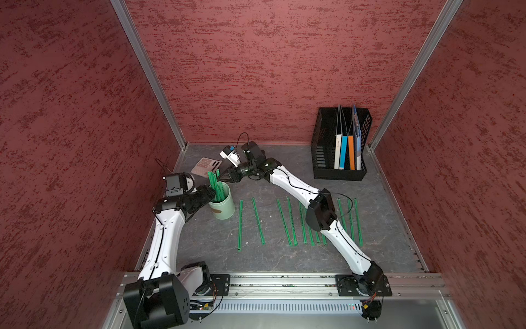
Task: Take the straws out of the storage container
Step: Pick up the straw from the container.
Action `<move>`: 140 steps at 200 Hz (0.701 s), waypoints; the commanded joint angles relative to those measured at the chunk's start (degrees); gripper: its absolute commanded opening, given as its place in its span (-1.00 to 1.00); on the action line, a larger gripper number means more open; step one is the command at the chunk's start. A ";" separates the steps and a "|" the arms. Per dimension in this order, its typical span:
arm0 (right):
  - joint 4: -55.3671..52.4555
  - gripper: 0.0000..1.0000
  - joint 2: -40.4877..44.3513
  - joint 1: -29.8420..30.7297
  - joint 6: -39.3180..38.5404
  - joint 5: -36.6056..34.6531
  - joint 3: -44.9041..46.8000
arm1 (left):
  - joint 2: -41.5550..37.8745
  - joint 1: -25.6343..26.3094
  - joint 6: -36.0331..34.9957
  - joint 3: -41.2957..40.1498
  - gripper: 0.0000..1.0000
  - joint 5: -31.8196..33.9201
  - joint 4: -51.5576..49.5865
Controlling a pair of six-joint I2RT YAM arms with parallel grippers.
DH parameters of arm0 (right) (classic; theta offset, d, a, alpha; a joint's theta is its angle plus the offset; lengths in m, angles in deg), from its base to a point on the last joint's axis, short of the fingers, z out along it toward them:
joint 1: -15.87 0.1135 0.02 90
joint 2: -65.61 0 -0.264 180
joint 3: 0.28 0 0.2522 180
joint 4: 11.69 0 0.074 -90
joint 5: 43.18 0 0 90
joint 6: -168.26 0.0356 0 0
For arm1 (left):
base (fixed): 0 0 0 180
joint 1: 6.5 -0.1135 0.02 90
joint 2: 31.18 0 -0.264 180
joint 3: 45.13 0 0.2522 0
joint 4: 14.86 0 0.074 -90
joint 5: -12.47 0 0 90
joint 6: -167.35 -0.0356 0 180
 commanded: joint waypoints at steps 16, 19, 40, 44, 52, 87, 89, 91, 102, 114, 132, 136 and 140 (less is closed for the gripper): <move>3.23 -0.40 -1.89 -0.15 1.31 2.51 -1.35 | 0.49 -0.39 -1.00 -0.23 0.41 -0.45 1.66; 3.27 -0.41 -1.92 -0.17 1.30 2.51 -1.38 | 0.49 -0.31 -1.02 -0.16 0.41 -0.49 1.62; 3.78 -0.55 -1.90 -0.15 1.58 2.69 -1.39 | 0.49 -0.40 -1.11 -0.23 0.41 -0.49 1.59; 3.79 -0.58 -1.91 -0.15 1.67 2.67 -1.38 | 0.49 -0.44 -1.10 -0.23 0.41 -0.45 1.59; 3.79 -0.64 -1.76 -0.15 1.64 2.67 -1.39 | 0.49 -0.45 -1.11 -0.23 0.41 -0.49 1.62; 3.03 -0.81 -0.53 -0.15 1.19 2.35 -1.17 | 0.67 -0.45 -1.20 -0.31 0.41 -0.66 1.76; 3.01 -0.81 -0.43 -0.15 1.18 2.35 -1.16 | 0.67 -0.45 -1.20 -0.27 0.41 -0.66 1.76; 2.91 -0.82 -0.34 -0.17 1.11 2.35 -1.14 | 0.74 -0.39 -1.14 -0.24 0.41 -0.63 1.77; 2.57 -0.84 0.49 -0.15 0.89 2.15 -0.61 | 0.84 -0.45 -1.20 -0.31 0.41 -0.68 1.94; 2.66 -0.85 1.73 -0.15 0.51 1.97 0.45 | 0.93 -0.54 -1.10 -0.40 0.41 -0.84 2.18; 3.33 -0.87 4.10 -0.15 0.29 1.37 2.80 | 1.37 -0.52 -1.11 -0.40 0.41 -1.14 2.53; 3.47 -0.88 4.73 -0.15 0.18 1.20 3.41 | 1.50 -0.49 -1.09 -0.32 0.40 -1.21 2.63; 3.48 -0.88 5.30 -0.16 0.13 1.03 3.96 | 1.59 -0.49 -1.08 -0.25 0.40 -1.24 2.61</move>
